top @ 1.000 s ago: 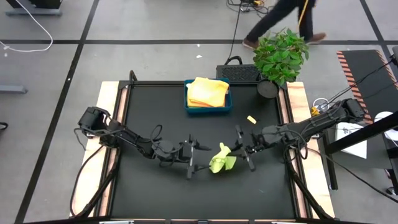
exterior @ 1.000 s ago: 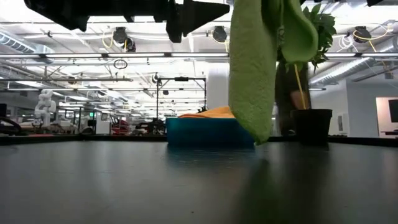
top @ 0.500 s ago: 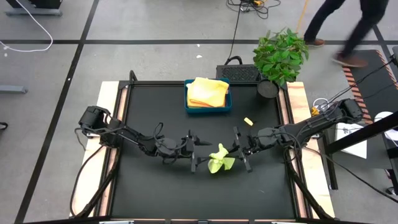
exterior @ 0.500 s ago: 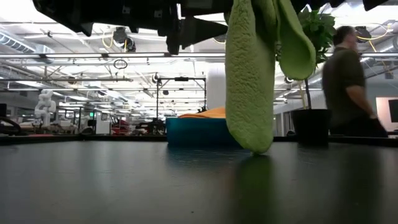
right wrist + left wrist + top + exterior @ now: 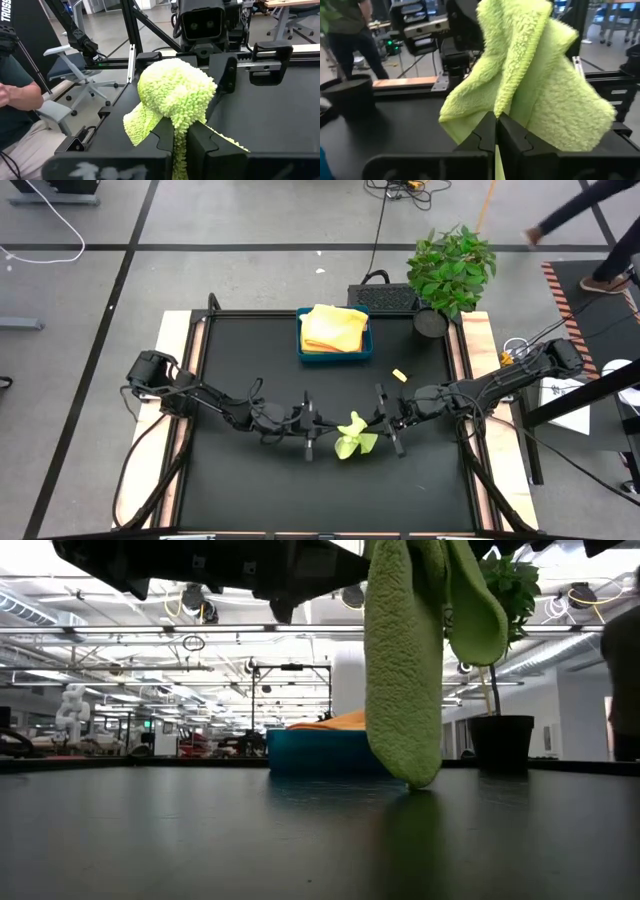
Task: Fold microfiber towels
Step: Fold the green microfiber towel
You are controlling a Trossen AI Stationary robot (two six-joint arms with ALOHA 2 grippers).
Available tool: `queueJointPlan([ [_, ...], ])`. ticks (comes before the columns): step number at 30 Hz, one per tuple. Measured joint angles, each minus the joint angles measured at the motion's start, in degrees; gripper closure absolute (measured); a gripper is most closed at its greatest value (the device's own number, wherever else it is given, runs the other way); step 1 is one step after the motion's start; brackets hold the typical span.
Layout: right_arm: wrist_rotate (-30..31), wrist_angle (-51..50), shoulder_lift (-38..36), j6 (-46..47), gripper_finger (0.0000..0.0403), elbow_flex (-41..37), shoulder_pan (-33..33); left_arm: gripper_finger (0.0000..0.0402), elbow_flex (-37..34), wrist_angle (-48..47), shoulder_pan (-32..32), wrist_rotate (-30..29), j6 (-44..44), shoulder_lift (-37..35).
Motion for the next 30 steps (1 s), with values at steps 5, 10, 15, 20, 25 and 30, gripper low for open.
queueJointPlan([
  [5,0.0,0.0,0.0,0.0,0.0390,0.0,0.0,0.0397,0.0,0.4,-0.1,0.4,3.6,0.0],
  [10,0.0,-0.6,0.0,1.8,0.0369,0.0,0.0,0.0398,0.0,-4.3,-0.1,-4.5,9.3,-4.3],
  [15,0.0,-4.8,0.0,6.2,0.0331,0.0,0.0,0.0399,0.0,-14.7,-0.1,-11.3,13.4,-12.8],
  [20,2.5,-8.3,0.0,8.2,0.0298,0.0,0.0,0.0400,0.0,-22.3,-0.3,-12.9,15.7,-20.8],
  [25,9.3,-9.6,0.0,8.0,0.0281,0.0,0.0,0.0400,0.0,-26.7,-1.3,-15.5,17.7,-26.3],
  [30,15.3,-9.3,0.3,7.0,0.0280,0.0,-0.1,0.0401,0.0,-29.9,-1.4,-18.7,18.4,-28.5],
])
